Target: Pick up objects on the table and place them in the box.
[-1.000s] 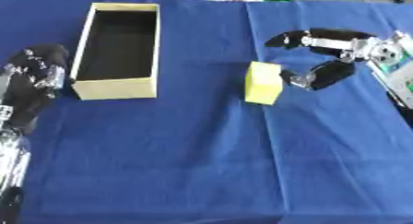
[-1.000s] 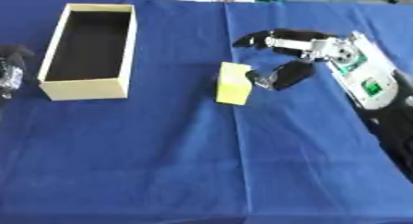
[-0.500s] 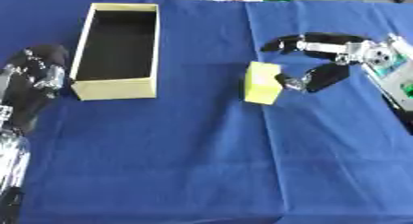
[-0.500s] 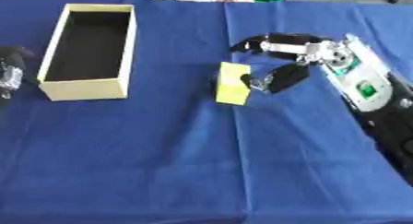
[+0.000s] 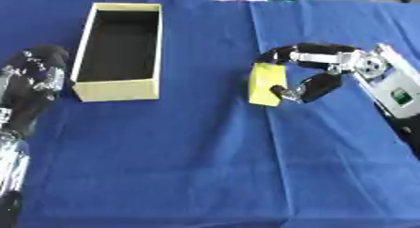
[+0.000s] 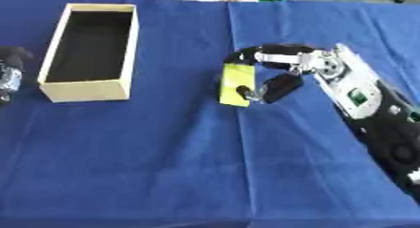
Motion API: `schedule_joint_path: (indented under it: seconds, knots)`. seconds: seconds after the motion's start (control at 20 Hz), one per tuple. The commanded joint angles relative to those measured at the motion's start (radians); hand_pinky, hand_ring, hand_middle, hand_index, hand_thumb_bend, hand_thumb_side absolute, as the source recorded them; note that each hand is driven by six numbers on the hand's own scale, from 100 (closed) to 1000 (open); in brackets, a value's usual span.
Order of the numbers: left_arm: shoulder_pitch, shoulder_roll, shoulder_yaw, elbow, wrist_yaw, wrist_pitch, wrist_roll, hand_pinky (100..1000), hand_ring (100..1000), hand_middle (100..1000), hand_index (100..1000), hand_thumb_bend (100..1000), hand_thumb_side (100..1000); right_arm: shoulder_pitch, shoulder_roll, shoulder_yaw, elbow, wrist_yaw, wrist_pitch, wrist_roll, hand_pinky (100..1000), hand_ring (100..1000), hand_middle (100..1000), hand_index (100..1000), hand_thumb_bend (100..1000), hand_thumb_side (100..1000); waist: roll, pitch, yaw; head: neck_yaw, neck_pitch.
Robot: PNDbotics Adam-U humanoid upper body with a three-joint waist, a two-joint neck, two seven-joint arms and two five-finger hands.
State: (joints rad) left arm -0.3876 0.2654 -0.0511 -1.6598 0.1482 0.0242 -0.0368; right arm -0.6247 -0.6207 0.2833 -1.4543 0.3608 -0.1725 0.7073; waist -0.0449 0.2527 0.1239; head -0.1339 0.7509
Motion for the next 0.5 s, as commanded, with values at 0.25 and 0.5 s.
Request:
schedule_joint_path:
  seconds: [0.25, 0.5]
  knots:
    - [-0.009, 0.021, 0.0, -0.014, 0.003, -0.002, -0.003, 549, 824, 657, 705, 100, 246, -0.01, -0.004, -0.013, 0.031, 0.074, 0.011, -0.046, 940, 1000, 976, 1000, 147, 426, 0.002, -0.015, 0.001, -0.002, 0.007]
    - [-0.008, 0.02, 0.0, -0.014, 0.003, -0.002, -0.003, 548, 824, 657, 705, 100, 246, -0.008, 0.003, -0.015, 0.056, 0.143, 0.03, -0.095, 926, 1000, 979, 1000, 149, 429, 0.005, -0.014, 0.001, -0.002, 0.008]
